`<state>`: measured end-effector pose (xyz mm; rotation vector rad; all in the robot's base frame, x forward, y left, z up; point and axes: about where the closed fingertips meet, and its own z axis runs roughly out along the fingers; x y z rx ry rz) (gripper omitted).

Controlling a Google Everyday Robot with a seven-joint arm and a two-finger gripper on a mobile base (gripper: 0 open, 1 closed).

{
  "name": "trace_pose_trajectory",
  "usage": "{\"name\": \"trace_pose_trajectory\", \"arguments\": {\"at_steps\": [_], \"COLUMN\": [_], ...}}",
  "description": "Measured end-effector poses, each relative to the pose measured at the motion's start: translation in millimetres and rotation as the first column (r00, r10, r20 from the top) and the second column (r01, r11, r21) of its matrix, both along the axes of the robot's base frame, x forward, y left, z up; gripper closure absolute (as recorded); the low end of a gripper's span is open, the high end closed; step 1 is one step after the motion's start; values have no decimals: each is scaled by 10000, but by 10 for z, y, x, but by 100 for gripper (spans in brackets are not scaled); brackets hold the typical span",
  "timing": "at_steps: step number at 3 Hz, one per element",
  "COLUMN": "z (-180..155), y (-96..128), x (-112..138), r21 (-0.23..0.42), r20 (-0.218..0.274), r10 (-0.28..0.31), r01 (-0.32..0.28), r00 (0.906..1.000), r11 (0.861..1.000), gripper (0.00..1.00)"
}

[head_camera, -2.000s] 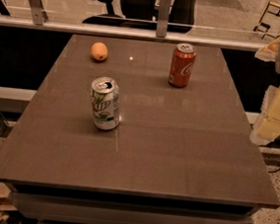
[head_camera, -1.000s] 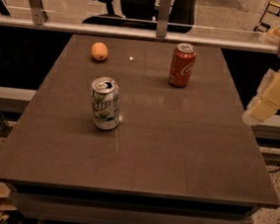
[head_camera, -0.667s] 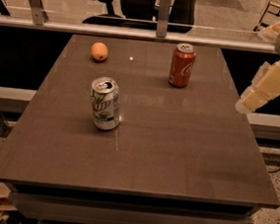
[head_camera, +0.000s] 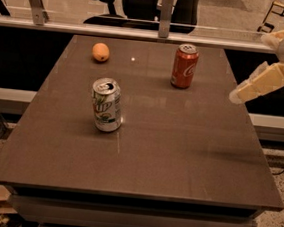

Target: Pick coke can

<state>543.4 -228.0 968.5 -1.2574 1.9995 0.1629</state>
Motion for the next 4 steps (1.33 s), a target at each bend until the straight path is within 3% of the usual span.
{"name": "trace_pose_trajectory", "arguments": {"at_steps": [2, 4], "z": [-172, -320], "y": [-16, 19], "x": [378, 704], "r21": [1877, 3607], "r20": [548, 1027], "r10": [-255, -213], "r01": [148, -173], "r00": [9982, 9945], "r11": [9821, 9325], "gripper": [0, 0]}}
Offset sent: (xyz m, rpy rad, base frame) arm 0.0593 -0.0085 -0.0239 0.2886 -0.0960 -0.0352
